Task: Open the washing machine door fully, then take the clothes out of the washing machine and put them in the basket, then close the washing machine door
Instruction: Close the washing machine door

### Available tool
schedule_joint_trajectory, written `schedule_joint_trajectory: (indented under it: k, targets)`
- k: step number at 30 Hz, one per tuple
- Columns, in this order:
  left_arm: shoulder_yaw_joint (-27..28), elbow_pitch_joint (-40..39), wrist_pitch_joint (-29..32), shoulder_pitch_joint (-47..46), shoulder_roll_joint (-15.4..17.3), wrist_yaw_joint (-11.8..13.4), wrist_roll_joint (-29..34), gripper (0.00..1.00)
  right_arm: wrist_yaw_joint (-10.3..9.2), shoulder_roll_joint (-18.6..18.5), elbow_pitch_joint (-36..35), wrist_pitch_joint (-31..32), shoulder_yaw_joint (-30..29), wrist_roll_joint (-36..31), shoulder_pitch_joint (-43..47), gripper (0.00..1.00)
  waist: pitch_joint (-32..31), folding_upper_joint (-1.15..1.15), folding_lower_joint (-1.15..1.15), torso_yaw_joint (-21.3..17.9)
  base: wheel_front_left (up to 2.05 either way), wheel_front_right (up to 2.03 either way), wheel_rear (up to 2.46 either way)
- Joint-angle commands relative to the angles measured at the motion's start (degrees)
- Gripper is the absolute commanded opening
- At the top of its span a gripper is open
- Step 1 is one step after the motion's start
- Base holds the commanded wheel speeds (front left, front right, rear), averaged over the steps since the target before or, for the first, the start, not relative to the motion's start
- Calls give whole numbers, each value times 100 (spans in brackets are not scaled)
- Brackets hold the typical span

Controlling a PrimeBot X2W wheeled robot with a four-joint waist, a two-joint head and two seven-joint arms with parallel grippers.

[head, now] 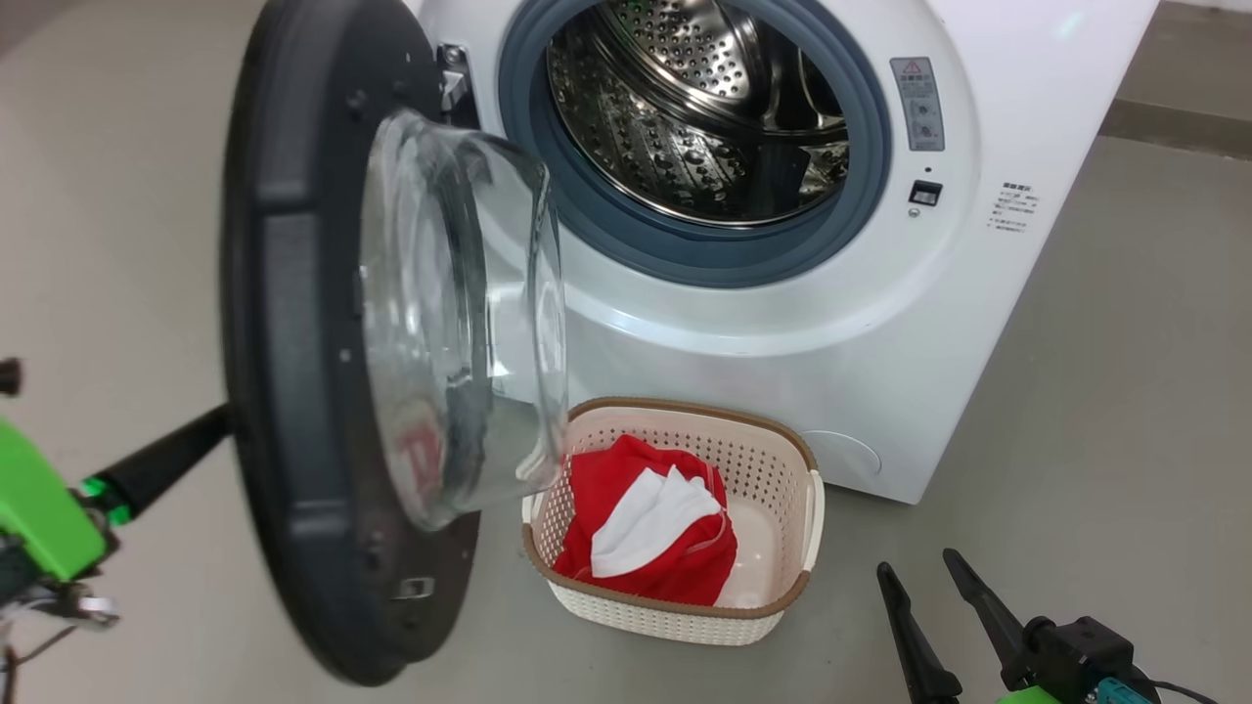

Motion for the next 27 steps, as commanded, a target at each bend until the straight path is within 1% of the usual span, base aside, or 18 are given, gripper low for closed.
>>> schedule_joint_trajectory:
  k: [1,10,15,23,25,26,27]
  targets:
    - [152,-350,54,-204,130,-41,-95,0,36,-37,-153,-36,95,60,-118,100,38,0,0,-46,0,0,0]
    - [-242,-1033,-56,-371,-242,-41,-29,0,36,-37,-159,-36,56,32,-185,100,136,0,0,-186,0,0,0]
    - [-253,-1040,-162,-329,-209,-41,-10,0,36,-37,-158,-36,56,42,-198,100,152,0,0,-231,0,0,0]
    - [-165,-863,-703,-1,-184,-41,112,0,36,-37,-156,-36,57,84,-156,100,103,0,0,-192,0,0,0]
    - [-154,-797,-906,160,-199,-41,160,4,36,-37,-148,-36,74,100,-143,100,64,0,0,-161,0,0,0]
    - [-154,-797,-906,160,-199,-41,160,4,36,-37,-148,-36,74,100,-143,100,64,0,0,-161,0,0,0]
    - [-156,-771,-1004,253,-210,-41,176,7,36,-37,-142,-36,84,108,-133,100,39,0,0,-142,0,0,0]
